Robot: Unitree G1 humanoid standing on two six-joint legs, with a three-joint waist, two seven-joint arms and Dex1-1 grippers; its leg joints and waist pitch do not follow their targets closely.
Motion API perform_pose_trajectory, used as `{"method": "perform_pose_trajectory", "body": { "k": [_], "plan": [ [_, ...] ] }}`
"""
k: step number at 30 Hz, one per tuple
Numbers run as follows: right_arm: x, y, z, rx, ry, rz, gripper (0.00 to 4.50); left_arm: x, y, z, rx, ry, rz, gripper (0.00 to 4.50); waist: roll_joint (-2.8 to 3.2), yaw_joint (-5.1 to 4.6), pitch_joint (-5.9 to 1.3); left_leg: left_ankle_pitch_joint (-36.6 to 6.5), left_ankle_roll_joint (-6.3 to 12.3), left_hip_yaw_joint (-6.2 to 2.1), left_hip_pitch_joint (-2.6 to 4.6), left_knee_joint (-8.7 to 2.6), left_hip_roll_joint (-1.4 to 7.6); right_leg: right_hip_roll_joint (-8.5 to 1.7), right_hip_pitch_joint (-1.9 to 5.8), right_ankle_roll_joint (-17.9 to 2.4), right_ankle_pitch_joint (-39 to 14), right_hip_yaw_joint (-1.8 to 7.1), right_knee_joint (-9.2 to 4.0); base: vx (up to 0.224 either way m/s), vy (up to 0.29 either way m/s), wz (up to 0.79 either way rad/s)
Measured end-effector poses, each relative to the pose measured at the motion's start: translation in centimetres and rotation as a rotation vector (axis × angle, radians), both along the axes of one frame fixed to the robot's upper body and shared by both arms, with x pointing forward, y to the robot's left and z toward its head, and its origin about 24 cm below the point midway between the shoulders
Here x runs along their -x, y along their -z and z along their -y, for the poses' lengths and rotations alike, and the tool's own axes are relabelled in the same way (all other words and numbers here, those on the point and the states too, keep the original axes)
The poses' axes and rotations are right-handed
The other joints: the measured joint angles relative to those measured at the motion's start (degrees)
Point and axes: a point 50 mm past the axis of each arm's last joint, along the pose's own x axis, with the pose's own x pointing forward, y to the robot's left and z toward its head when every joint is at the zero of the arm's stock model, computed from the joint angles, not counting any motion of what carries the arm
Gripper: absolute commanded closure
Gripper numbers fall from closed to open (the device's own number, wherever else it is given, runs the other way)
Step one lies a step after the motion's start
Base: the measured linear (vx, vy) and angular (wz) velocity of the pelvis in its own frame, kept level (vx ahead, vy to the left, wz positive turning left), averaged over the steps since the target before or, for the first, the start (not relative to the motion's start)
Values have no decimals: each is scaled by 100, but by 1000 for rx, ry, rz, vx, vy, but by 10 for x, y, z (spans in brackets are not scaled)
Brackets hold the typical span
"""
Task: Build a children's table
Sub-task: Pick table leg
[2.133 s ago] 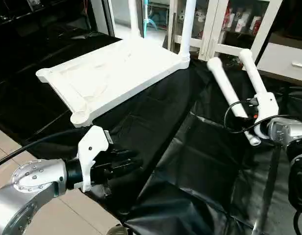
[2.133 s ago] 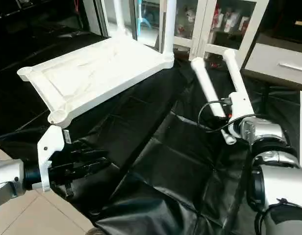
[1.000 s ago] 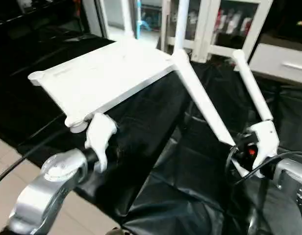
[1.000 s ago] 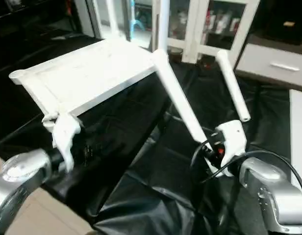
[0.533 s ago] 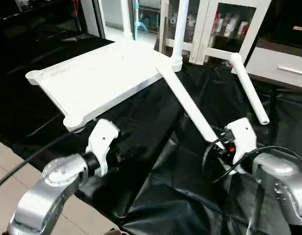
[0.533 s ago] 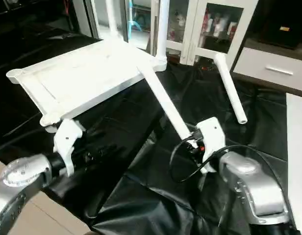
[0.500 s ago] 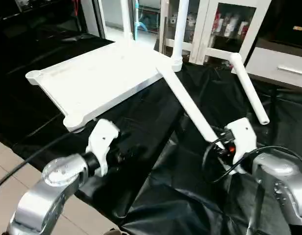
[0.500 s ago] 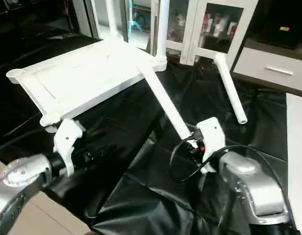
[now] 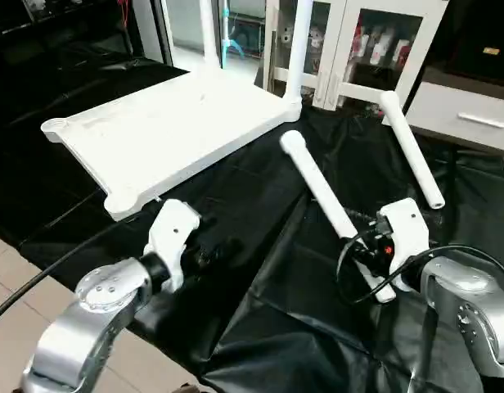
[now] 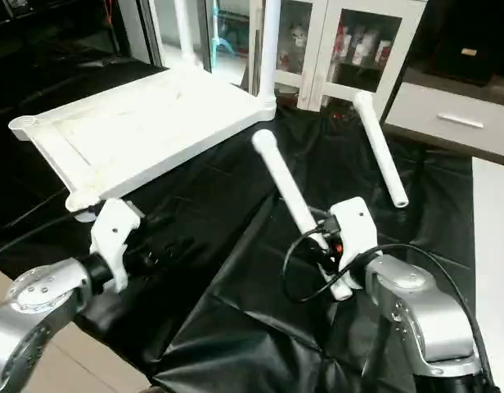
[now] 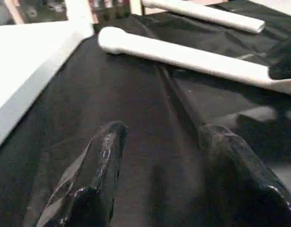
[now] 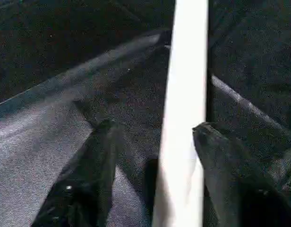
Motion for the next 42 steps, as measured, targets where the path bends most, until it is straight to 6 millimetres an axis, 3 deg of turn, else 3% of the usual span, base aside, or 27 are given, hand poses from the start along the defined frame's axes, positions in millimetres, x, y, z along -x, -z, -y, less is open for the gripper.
{"method": "perform_pose_trajectory", "body": {
  "k": [8, 11, 13, 15, 16, 17, 18, 19, 20, 21, 22, 23, 24, 25, 26, 27, 28, 29, 30, 31, 32, 33, 34, 35, 37, 40, 42],
  "plan": [
    [-5, -17, -11, -127, 65, 147, 124, -14, -6, -2, 41, -134, 52, 167, -7, 1, -4, 0, 0, 7, 34, -1, -8, -2, 19, 1, 0, 7, 0, 0, 0, 0],
    [-7, -19, -7, -137, 134, 164, 124, -18, -7, -2, 41, -165, 73, 167, -10, 69, -13, -6, 105, -3, 21, 58, -68, -32, 21, 45, -5, 98, -2, 0, 0, 0],
    [-8, -18, -5, -150, 188, 173, 124, -19, -5, -1, 38, -193, 73, 167, -34, 233, -3, -162, 355, -41, 58, 298, -222, 99, 21, 174, -1, 575, 3, -4, 131, -31],
    [-8, -20, -6, -172, 222, 189, 124, -21, -5, -1, 39, -214, 82, 167, 12, 325, -26, -333, 350, -92, 69, 348, -356, 249, 23, 342, 19, 1029, -31, -14, 190, -38],
    [-8, -19, -10, -195, 236, 195, 124, -23, -5, -3, 36, -234, 91, 167, 49, 306, -48, -399, 357, 1, 129, 360, -431, 290, 4, 415, 16, 1263, -83, -76, 217, -35],
    [-8, -19, -14, -207, 233, 194, 124, -24, -5, -6, 33, -254, 94, 167, 12, 276, -37, -412, 444, 136, 157, 327, -468, 255, -20, 378, -11, 1299, -116, -76, 217, -35],
    [-9, -20, -19, -219, 229, 199, 124, -25, -5, -10, 31, -277, 97, 167, -15, 241, -30, -429, 542, 266, 165, 320, -480, 120, -80, 248, -97, 1159, -83, -93, 236, -41],
    [-10, -21, -25, -233, 216, 207, 124, -26, -2, -17, 22, -312, 87, 167, -32, 158, -30, -459, 634, 458, 181, 314, -470, -89, -223, -69, -315, 693, 119, -54, 264, -55],
    [-10, -23, -29, -240, 212, 218, 124, -27, 0, -20, 16, -332, 80, 167, -49, 66, -20, -476, 691, 612, 221, 297, -465, -217, -244, -234, -420, 263, 277, -54, 264, -55],
    [-10, -25, -31, -251, 220, 229, 124, -28, 1, -23, 10, -346, 76, 167, -106, -15, -9, -487, 732, 800, 297, 261, -464, -274, -221, -313, -453, -27, 365, -48, 211, -62],
    [-10, -28, -31, -251, 229, 246, 124, -30, 0, -22, 12, -348, 80, 167, -169, -65, 14, -506, 764, 1026, 383, 237, -455, -287, -150, -319, -413, -109, 357, -40, 175, -47],
    [-9, -27, -28, -242, 244, 246, 124, -32, -2, -17, 22, -334, 86, 167, -156, -118, 17, -540, 748, 1090, 397, 250, -443, -310, -165, -202, -348, -29, 238, -40, 175, -47],
    [-8, -26, -26, -233, 256, 243, 124, -33, -5, -12, 32, -319, 98, 167, -146, -54, 23, -686, 620, 872, 366, 458, -506, -297, -100, 8, -212, 119, 100, 24, 237, -64],
    [-8, -26, -24, -228, 267, 244, 124, -33, -6, -10, 41, -316, 108, 167, -127, 28, 42, -847, 507, 391, 323, 762, -622, -292, -80, 102, -48, 220, 25, 43, 285, -98],
    [-8, -26, -23, -224, 274, 245, 124, -33, -5, -11, 41, -319, 105, 167, -87, -5, 35, -859, 486, -221, 321, 974, -690, -285, -49, 169, 31, 299, -37, 43, 285, -98],
    [-8, -26, -22, -222, 280, 246, 124, -33, -6, -11, 44, -318, 109, 167, -54, -66, 14, -853, 477, -452, 346, 835, -669, -258, -54, 217, 61, 419, -54, -41, 248, -68],
    [-8, -25, -21, -215, 283, 246, 124, -33, -7, -9, 55, -318, 116, 167, -5, -147, -4, -849, 175, -464, 387, 690, -596, -173, -66, 266, 89, 675, -100, -112, 245, -35],
    [-9, -25, -22, -215, 283, 245, 124, -33, -6, -10, 59, -333, 116, 167, -46, -264, 6, -842, 240, -311, 448, 618, -661, -147, -124, 201, 8, 843, -141, -112, 245, -35],
    [-9, -25, -25, -216, 272, 246, 124, -33, -5, -11, 63, -353, 118, 167, -40, -335, 6, -806, 360, -156, 448, 544, -664, -208, -181, -8, -182, 786, -73, -122, 296, -45],
    [-9, -25, -31, -224, 253, 247, 124, -34, -5, -15, 60, -392, 128, 167, -68, -382, 8, -762, 461, 70, 468, 447, -613, -301, -277, -298, -492, 303, 334, -97, 288, -55],
    [-9, -24, -32, -219, 247, 245, 124, -35, -3, -17, 56, -418, 125, 167, -29, -427, 17, -725, 529, 168, 483, 361, -602, -291, -226, -421, -525, -47, 503, -97, 288, -55],
    [-9, -25, -31, -199, 244, 255, 124, -36, -3, -16, 57, -440, 130, 167, -59, -455, -8, -689, 583, 255, 456, 270, -625, -270, -89, -500, -505, -288, 481, -66, 220, -42],
    [-11, -28, -28, -164, 252, 281, 124, -38, -5, -15, 63, -467, 144, 167, -92, -507, -43, -658, 631, 233, 412, 240, -731, -157, 179, -477, -458, -395, 233, -14, 190, -18],
    [-13, -31, -25, -137, 260, 296, 124, -39, -6, -11, 76, -483, 148, 167, -152, -526, -85, -642, 655, 208, 353, 225, -789, -121, 263, -156, -339, -359, 125, -14, 190, -18],
    [-15, -28, -24, -93, 270, 290, 124, -39, -5, -5, 70, -488, 153, 167, -9, -602, -89, -586, 598, 34, 209, 231, -809, -74, 281, -207, -174, -349, -72, -22, 143, -11],
    [-16, -23, -24, -30, 258, 279, 124, -38, -5, -2, 94, -499, 151, 167, -50, -603, -82, -534, 620, -63, 150, 230, -810, -43, 313, -157, -185, -132, -140, -13, 58, 0],
    [-17, -25, -22, 0, 254, 301, 124, -37, -4, -1, 104, -510, 150, 167, -105, -502, -54, -500, 561, -65, 150, 209, -801, -41, 350, 72, -134, -96, -218, -16, -35, 1]
  ]
}}
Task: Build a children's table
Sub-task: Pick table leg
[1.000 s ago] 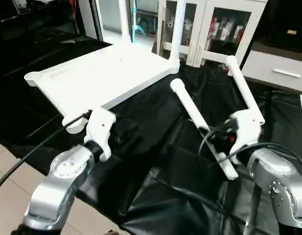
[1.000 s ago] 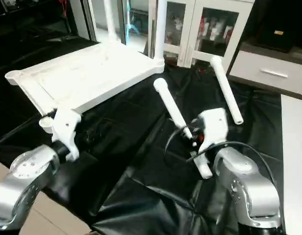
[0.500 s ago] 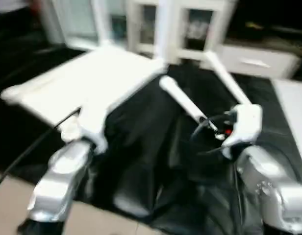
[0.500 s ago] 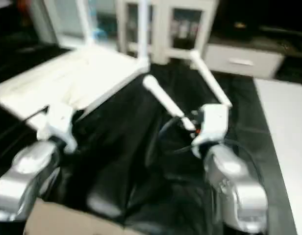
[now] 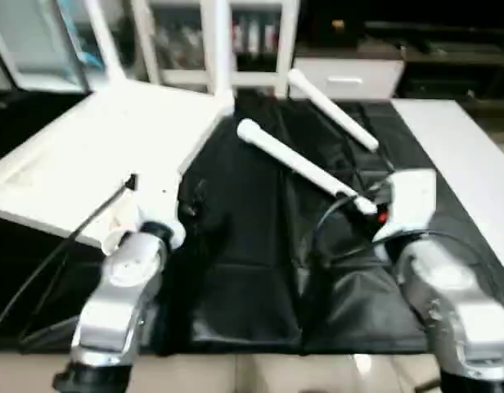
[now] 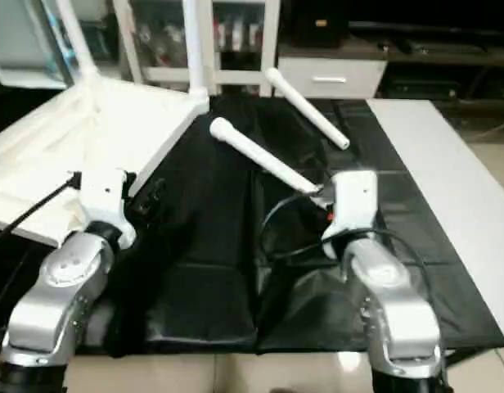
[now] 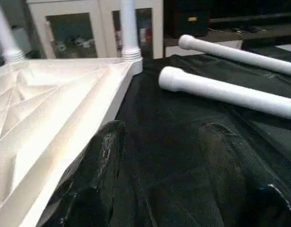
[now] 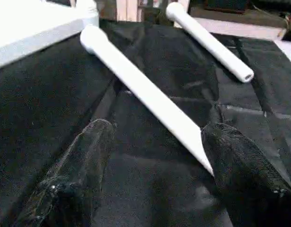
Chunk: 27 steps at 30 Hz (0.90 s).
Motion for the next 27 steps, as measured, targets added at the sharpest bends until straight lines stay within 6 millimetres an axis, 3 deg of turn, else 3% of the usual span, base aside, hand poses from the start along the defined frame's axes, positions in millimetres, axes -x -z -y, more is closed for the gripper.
{"method": "perform_pose_trajectory", "body": {
  "k": [2, 7, 11, 17, 19, 21, 22, 23, 24, 25, 26, 27],
  "plan": [
    [-1, 0, 4, 26, 8, 7, 124, 2, 3, 1, 13, -12, -8, 167, -28, 172, 34, 55, -24, 7, 19, -78, 13, 1, 5, -23, -15, 28, 24, -58, -96, 3],
    [-3, 2, 4, 35, 5, 5, 124, 2, 1, -1, 13, -34, 2, 167, -42, 311, 73, 161, -15, 53, 15, -132, 117, 53, -28, -84, 10, 24, 39, -37, -60, 7],
    [-7, -4, -2, 28, -23, 38, 124, 0, -3, -4, 52, -45, 21, 167, -48, 338, 81, 204, -17, 145, -10, -132, 184, 53, -82, -113, 16, 27, 91, 0, 0, 0],
    [-7, -4, -2, 10, -20, 43, 124, 0, -3, -3, 55, -15, 21, 167, -29, 315, 96, 214, -21, 154, 9, -133, 188, 52, -80, -118, 18, 28, 101, 0, 0, 0],
    [-7, -2, -3, 3, -20, 36, 124, 0, -3, -3, 54, -13, 21, 167, -26, 324, 129, 194, -43, 262, 131, -171, 216, 68, -75, -79, -9, 87, 90, 5, 2, -13],
    [-7, -3, -3, 4, -24, 35, 124, 0, -4, -4, 53, -17, 23, 167, -18, 323, 142, 139, -71, 463, 329, -257, 259, 62, -41, -121, -50, 159, 103, 29, 7, -38],
    [-7, -3, -3, 9, -25, 35, 124, 0, -4, -6, 51, -21, 27, 167, -12, 306, 146, 101, -95, 531, 425, -282, 288, 51, -34, -178, -89, 148, 131, 67, 2, -72],
    [-7, -3, -1, 17, -25, 34, 124, 0, -5, -6, 51, -20, 29, 167, -14, 278, 146, 54, -136, 551, 468, -282, 310, 28, -33, -191, -96, 106, 138, 67, 2, -72],
    [-8, -2, 0, 24, -23, 31, 124, -1, -5, -7, 48, -20, 30, 167, -21, 240, 145, 16, -167, 544, 503, -285, 319, 12, -40, -191, -95, 64, 135, 40, -29, -74],
    [-8, 0, 3, 31, -16, 20, 124, -1, -6, -6, 48, -16, 33, 167, -27, 190, 128, -16, -188, 404, 437, -272, 290, 21, 16, -159, -54, 27, 96, 49, -54, -41],
    [-8, 1, 8, 38, -1, 13, 124, -3, -8, -2, 56, -2, 40, 167, -30, 154, 124, -33, -168, 293, 398, -227, 278, 59, 14, -163, -60, 38, 73, 49, -54, -41],
    [-8, 2, 13, 51, 13, 7, 124, -4, -10, 6, 69, 32, 47, 167, -6, 164, 117, -81, -25, 106, 296, -78, 273, 108, 13, -186, -75, 36, 67, 110, -50, -14]
  ]
}}
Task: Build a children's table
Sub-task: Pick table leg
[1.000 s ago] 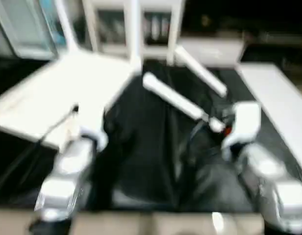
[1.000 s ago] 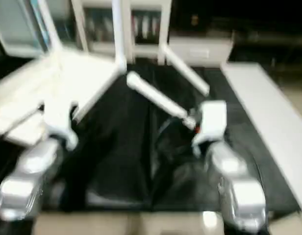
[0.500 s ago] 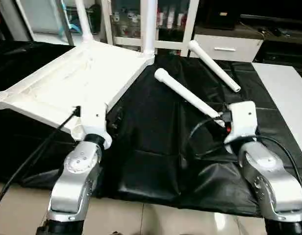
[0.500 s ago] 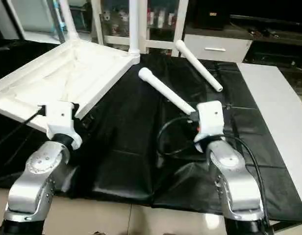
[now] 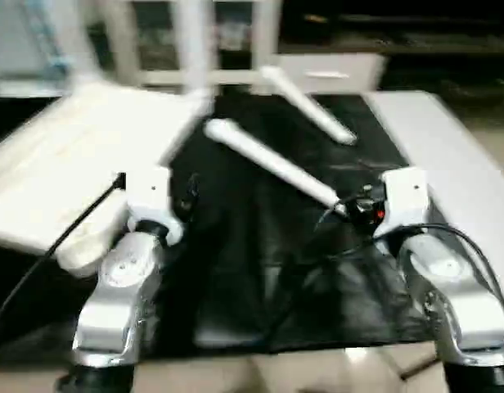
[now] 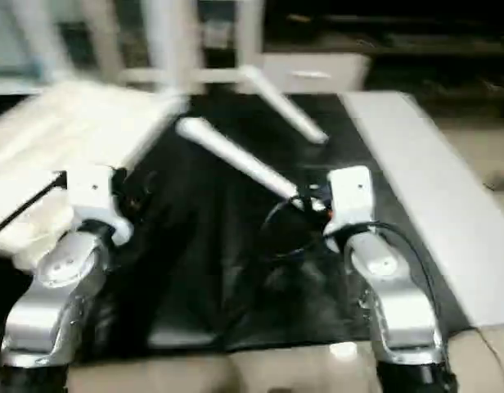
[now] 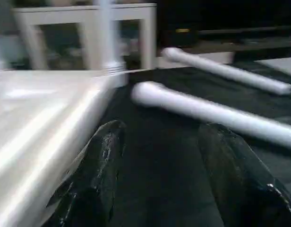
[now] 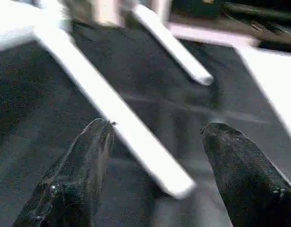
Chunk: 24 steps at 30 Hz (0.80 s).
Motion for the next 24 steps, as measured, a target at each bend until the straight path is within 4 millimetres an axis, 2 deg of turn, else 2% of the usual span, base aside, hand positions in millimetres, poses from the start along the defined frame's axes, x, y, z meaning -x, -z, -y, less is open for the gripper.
{"method": "perform_pose_trajectory", "body": {
  "k": [1, 2, 3, 4, 5, 6, 7, 8, 9, 10, 11, 12, 13, 14, 15, 16, 17, 18, 21, 22, 24],
  "plan": [
    [0, 0, 4, 11, 11, -2, 124, 0, -1, 5, 4, 25, 5, 167, 19, 46, -10, -14, 37, -198, -193, 258, 14, 41, 27, -46, -21, 12, 4, 128, -28, -15],
    [-1, -1, 4, 12, 7, 1, 124, 0, -1, 5, 1, 24, 4, 167, 32, 49, -17, -5, 33, -307, -340, 316, 26, 53, 60, -50, -54, 10, 2, 128, -28, -15],
    [-2, -2, 3, 12, 3, 4, 124, 0, -1, 4, -2, 22, 4, 167, 60, 68, -26, 43, 37, -350, -467, 183, 83, 74, 95, -43, -95, -5, 7, 120, -10, -10],
    [-3, -4, 2, 14, -6, 11, 124, 0, -1, 2, -4, 18, 6, 167, 191, 91, -57, 382, 5, -365, -578, -83, 223, 163, 147, -31, -156, -84, 12, 126, 62, -5],
    [-3, -3, 0, 13, -17, 10, 124, 0, -1, 0, -5, 11, 4, 167, 260, 100, -40, 570, -168, -402, -538, -71, 332, 188, 212, 9, -217, -132, 29, 126, 62, -5],
    [-3, -3, -4, 10, -31, 8, 124, 0, 0, -4, -10, -2, 2, 167, 237, 73, -31, 527, -286, -404, -487, -70, 320, 156, 219, 1, -272, -133, 47, 159, 85, -2],
    [-4, -3, -8, 9, -52, 10, 124, 0, 0, -8, -14, -17, 0, 167, 220, 33, -37, 493, -268, -405, -459, -93, 272, 117, 213, -115, -346, -128, 90, 164, 46, 3],
    [-4, -4, -10, 10, -61, 12, 124, 0, 0, -12, -19, -30, -1, 167, 203, 7, -42, 468, -230, -402, -427, -107, 225, 76, 177, -222, -401, -112, 213, 164, 46, 3],
    [-5, -5, -10, 12, -63, 17, 124, 0, 0, -15, -23, -39, -1, 167, 183, -17, -49, 437, -191, -401, -395, -107, 173, 11, 105, -231, -415, -97, 361, 140, 24, 1],
    [-6, -7, -10, 16, -65, 24, 124, 0, 0, -17, -21, -46, 0, 167, 136, -40, -64, 412, -155, -403, -350, -109, 94, -87, -24, -189, -414, -45, 507, 100, -29, -8],
    [-6, -8, -9, 20, -66, 26, 124, 0, 0, -16, -20, -44, 1, 167, 65, -51, -82, 381, -114, -398, -327, -105, 8, -168, -100, 0, -441, 72, 440, 100, -29, -8],
    [-6, -8, -7, 26, -63, 23, 124, 0, 0, -15, -16, -42, -1, 167, -23, -37, -61, 319, 36, -369, -385, -23, -60, -200, -55, 234, -402, 102, 453, 82, -43, 3],
    [-5, -4, 2, 42, -39, 3, 124, 0, 2, -6, 2, -16, -5, 167, 1, 61, -63, 232, 583, -368, -431, 181, -56, -157, 24, 196, -419, 134, 390, 86, -48, 3],
    [-5, -2, 6, 50, -28, -5, 124, 1, 3, 0, 7, 5, -9, 167, -2, 108, -56, 241, 613, -372, -516, 318, -49, -131, 83, 161, -421, 122, 326, 86, -48, 3],
    [-6, -3, 8, 59, -26, -6, 124, 1, 3, 2, 10, 11, -10, 167, 11, 152, -64, 278, 554, -369, -571, 300, -52, -99, 134, 151, -414, 113, 265, 77, -39, -11],
    [-7, -5, 9, 67, -37, -2, 124, 1, 1, 0, 8, 7, -3, 167, 125, 182, -99, 379, 443, -372, -595, 40, 0, -21, 192, 138, -416, 43, 229, 78, 6, -10],
    [-8, -5, 7, 68, -49, -3, 124, 2, 1, -3, -1, 4, 1, 167, 173, 202, -105, 494, 49, -398, -588, -5, 64, 43, 224, 120, -441, 13, 249, 78, 6, -10],
    [-10, -3, 6, 66, -62, -9, 124, 2, 1, -6, -11, 5, -3, 167, 160, 192, -117, 499, -94, -412, -564, -13, 98, 50, 219, 122, -451, -1, 239, 120, 23, -3],
    [-29, -6, 6, 72, -72, -10, 124, 6, 9, -13, -32, 15, -38, 167, 166, 183, -113, 505, -125, -389, -633, 52, 68, 7, 90, 171, -421, 56, 281, 59, 42, -5],
    [-33, -7, 9, 83, -70, -8, 124, 6, 9, -13, -30, 23, -39, 167, 170, 221, -116, 512, -129, -383, -674, 61, 58, -2, 94, 192, -410, 56, 283, 0, 0, 0],
    [-48, -3, 14, 126, -73, -28, 124, 7, 9, -12, -39, 72, -47, 167, 181, 257, -110, 539, -135, -353, -690, 60, 57, -20, 74, 231, -374, 58, 288, -27, 9, -1]
  ]
}}
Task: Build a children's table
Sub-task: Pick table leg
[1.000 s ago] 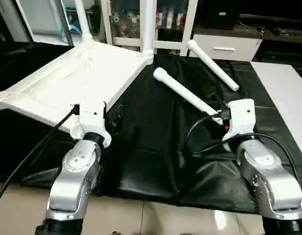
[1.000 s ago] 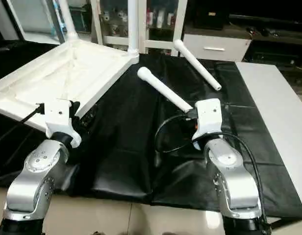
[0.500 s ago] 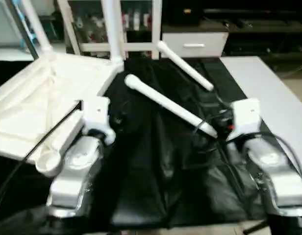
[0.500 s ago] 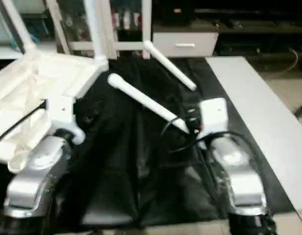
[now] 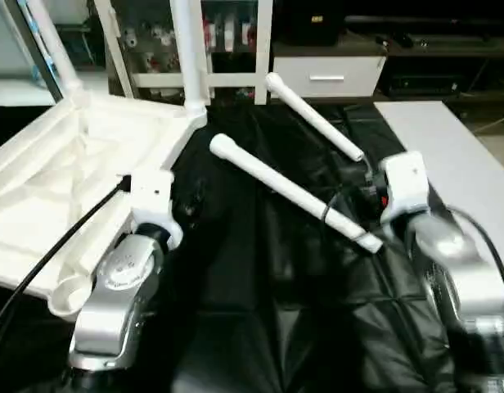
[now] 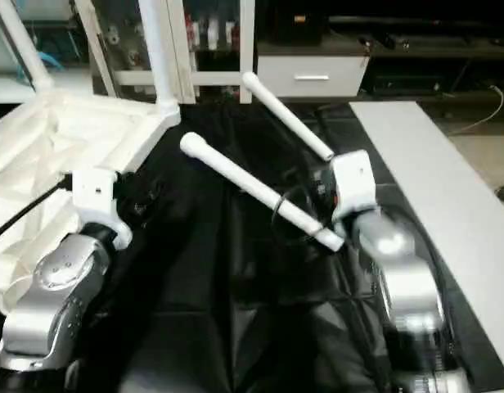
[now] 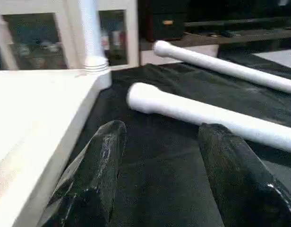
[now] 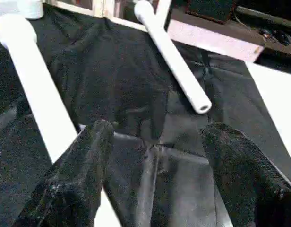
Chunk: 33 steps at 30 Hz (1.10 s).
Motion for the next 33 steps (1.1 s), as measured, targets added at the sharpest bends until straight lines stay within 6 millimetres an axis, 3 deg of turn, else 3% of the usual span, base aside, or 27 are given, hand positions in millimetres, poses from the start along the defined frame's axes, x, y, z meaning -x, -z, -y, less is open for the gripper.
{"method": "perform_pose_trajectory", "body": {
  "k": [2, 5, 8, 13, 18, 24, 29, 33],
  "plan": [
    [-13, 4, 17, 62, 33, -25, 124, 1, 0, 4, -6, 67, -5, 167, 3, 49, 5, 31, 21, 100, 28, -70, 25, -43, 2, -44, 16, -17, -11, -91, 16, 3],
    [-28, 9, 22, 67, 37, -54, 124, 6, 2, 2, -20, 153, -41, 167, 8, 58, 23, 62, -1, 258, 78, -102, 116, -47, 18, -93, 71, -17, -24, -84, 5, 3],
    [-39, 16, 29, 95, 47, -98, 124, 19, 3, 7, -13, 313, -98, 167, 3, 68, 36, 62, -2, 306, 113, -109, 135, -60, 25, -129, 100, -15, -24, -65, 12, -5],
    [-34, 44, 40, 142, -6, -234, 124, 46, 9, 5, -25, 529, -225, 167, -8, 83, 42, 73, 0, 379, 108, -110, 175, -64, 7, -125, 120, -2, -26, 0, 0, 0],
    [-31, 51, 54, 210, -64, -303, 124, 58, 7, 2, -56, 612, -263, 167, -10, 89, 44, 96, 31, 410, 85, -113, 193, -62, -18, -124, 120, 1, -34, 0, 0, 0],
    [-30, 46, 40, 178, -337, -310, 124, 52, 3, -2, -74, 554, -242, 167, -21, 98, 38, 131, 86, 426, 18, -112, 209, -59, -77, -125, 122, -7, -32, 0, 0, 0],
    [-7, 59, 28, 114, -647, -400, 124, 48, 5, -10, -98, 488, -247, 167, -32, 186, 37, 134, 92, 430, 12, -112, 214, -59, -79, -125, 122, -10, -34, 0, 0, 0],
    [11, 56, 29, 127, -818, -440, 124, 45, 5, -12, -103, 466, -246, 167, -34, 264, 36, 139, 96, 435, 13, -112, 218, -60, -74, -132, 128, -16, -36, 0, 0, 0]
  ]
}}
